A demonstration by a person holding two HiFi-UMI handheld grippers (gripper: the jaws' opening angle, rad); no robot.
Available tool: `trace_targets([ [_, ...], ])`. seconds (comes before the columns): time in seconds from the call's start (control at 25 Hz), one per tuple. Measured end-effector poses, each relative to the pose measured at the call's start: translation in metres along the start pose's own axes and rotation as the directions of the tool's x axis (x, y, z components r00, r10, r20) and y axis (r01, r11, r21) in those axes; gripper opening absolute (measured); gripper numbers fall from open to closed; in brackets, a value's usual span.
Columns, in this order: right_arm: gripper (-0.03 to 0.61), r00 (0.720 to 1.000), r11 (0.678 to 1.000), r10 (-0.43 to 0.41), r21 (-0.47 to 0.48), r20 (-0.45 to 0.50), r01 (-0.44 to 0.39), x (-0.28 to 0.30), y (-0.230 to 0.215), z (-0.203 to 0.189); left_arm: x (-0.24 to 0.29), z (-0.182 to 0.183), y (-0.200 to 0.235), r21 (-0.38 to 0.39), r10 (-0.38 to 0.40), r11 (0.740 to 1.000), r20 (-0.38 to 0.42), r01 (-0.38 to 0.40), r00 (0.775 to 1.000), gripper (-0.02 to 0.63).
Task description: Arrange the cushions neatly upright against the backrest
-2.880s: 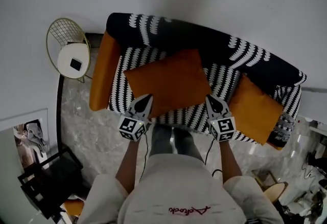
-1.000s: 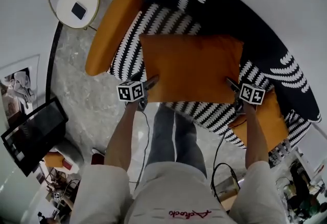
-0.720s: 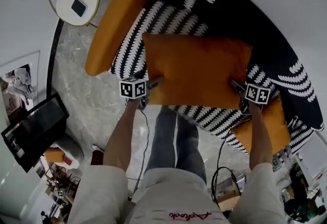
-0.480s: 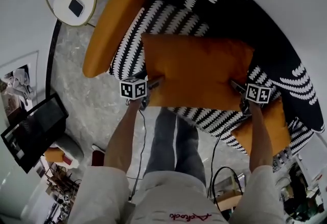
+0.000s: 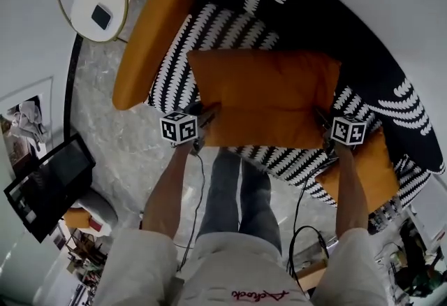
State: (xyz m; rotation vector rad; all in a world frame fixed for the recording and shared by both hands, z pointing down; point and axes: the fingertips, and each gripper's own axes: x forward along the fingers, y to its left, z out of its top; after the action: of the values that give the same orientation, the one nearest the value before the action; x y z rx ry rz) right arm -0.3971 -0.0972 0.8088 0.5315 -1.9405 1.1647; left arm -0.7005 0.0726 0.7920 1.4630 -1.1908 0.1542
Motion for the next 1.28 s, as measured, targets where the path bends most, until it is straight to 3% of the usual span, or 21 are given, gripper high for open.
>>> trace_targets([
  [0.24, 0.146, 0.997, 1.000, 0.011, -0.005, 0.077, -0.011, -0.016, 0.013, -0.005, -0.018, 0.003, -0.012, 0.033, -0.019, 0.999, 0.029, 0.018, 0.999, 0.160],
  [0.6, 0.150, 0.968, 0.995, -0.059, 0.089, 0.243, 0.038, -0.076, 0.013, -0.036, -0.013, 0.025, -0.059, 0.184, -0.081, 0.980, -0.009, 0.082, 0.997, 0.164],
  [0.8, 0.152, 0.924, 0.972, -0.162, 0.216, 0.348, 0.089, -0.122, -0.002, -0.068, 0.018, 0.044, -0.103, 0.300, -0.165, 0.936, -0.094, 0.186, 0.982, 0.164],
  [1.0, 0.152, 0.888, 0.944, -0.240, 0.307, 0.393, 0.119, -0.158, -0.010, -0.105, 0.035, 0.039, -0.142, 0.358, -0.215, 0.895, -0.178, 0.267, 0.960, 0.164],
  [1.16, 0.153, 0.868, 0.937, -0.259, 0.328, 0.424, 0.119, -0.178, -0.021, -0.117, 0.048, 0.036, -0.165, 0.387, -0.231, 0.874, -0.202, 0.294, 0.952, 0.166],
  [1.28, 0.153, 0.838, 0.942, -0.272, 0.309, 0.473, 0.132, -0.194, -0.026, -0.098, 0.053, 0.056, -0.182, 0.419, -0.259, 0.853, -0.180, 0.312, 0.949, 0.166],
])
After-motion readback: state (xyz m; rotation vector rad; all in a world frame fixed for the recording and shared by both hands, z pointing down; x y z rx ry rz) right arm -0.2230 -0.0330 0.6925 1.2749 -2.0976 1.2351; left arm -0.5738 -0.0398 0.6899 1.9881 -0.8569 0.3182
